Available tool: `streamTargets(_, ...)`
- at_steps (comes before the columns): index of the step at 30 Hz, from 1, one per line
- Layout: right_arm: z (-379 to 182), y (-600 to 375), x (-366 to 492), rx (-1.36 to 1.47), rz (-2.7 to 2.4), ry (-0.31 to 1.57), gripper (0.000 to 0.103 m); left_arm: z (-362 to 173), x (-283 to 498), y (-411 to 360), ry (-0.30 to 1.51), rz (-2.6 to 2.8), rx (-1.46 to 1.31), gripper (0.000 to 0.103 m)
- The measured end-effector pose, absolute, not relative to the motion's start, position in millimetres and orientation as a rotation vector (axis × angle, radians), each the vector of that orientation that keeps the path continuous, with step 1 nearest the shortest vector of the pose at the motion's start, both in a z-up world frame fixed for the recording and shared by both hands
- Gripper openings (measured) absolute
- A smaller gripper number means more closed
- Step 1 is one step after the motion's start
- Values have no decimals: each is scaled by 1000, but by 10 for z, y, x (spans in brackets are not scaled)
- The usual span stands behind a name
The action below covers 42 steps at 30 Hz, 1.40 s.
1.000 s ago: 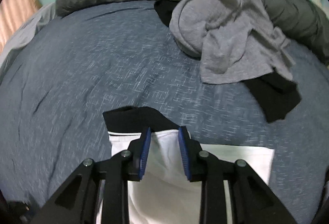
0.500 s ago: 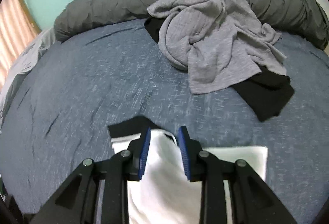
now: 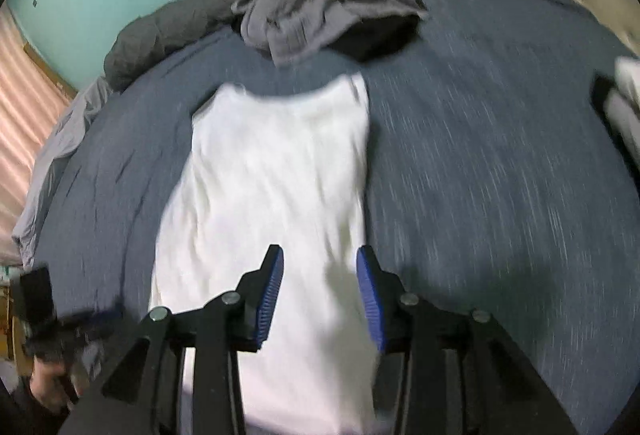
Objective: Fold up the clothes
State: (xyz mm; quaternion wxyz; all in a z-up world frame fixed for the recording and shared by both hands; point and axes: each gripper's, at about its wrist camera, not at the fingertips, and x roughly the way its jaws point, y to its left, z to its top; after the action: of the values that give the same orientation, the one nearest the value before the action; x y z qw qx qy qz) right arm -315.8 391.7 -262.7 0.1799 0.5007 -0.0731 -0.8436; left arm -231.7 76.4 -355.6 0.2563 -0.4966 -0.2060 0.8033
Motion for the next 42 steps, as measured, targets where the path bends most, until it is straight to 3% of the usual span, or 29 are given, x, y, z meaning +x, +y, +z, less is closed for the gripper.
streamTargets(11,-2949,4164,-2594,1530,-2337,-344,38,-3750,-2281,1005,-587,2097,-1408,51)
streamTargets(13,-2965,4177,-2570,1521,-2324,-361,31,-3798,-2268,991,-607,2075,-1411,49)
streamTargets(14,-2968,4187,-2558,1513,-2319,-364,21,-3808,-2273,986,-612,2064,-1406,49)
streamTargets(16,-2965,4194,-2550,1499,-2313,-371,15,-3827,-2284,976,-622,2043,-1396,39)
streamTargets(17,-2958,4190,-2554,1492,-2310,-378,10,-3823,-2284,993,-613,2030,-1389,14)
streamTargets(18,-2953,4188,-2552,1488,-2306,-383,8,-3818,-2283,1009,-605,2017,-1382,3)
streamTargets(29,-2551,4163,-2417,1436,-2282,-464,5,-3587,-2164,691,-678,2022,-1308,3)
streamTargets(33,-2854,4087,-2338,1526,-2263,-422,5,-3725,-2139,634,-683,2021,-1359,0)
streamTargets(40,-3203,4150,-2311,1535,-2268,-524,5,-3835,-2178,711,-681,2007,-1411,0)
streamTargets(42,-3199,4173,-2315,1531,-2269,-532,5,-3810,-2201,747,-684,2017,-1402,10)
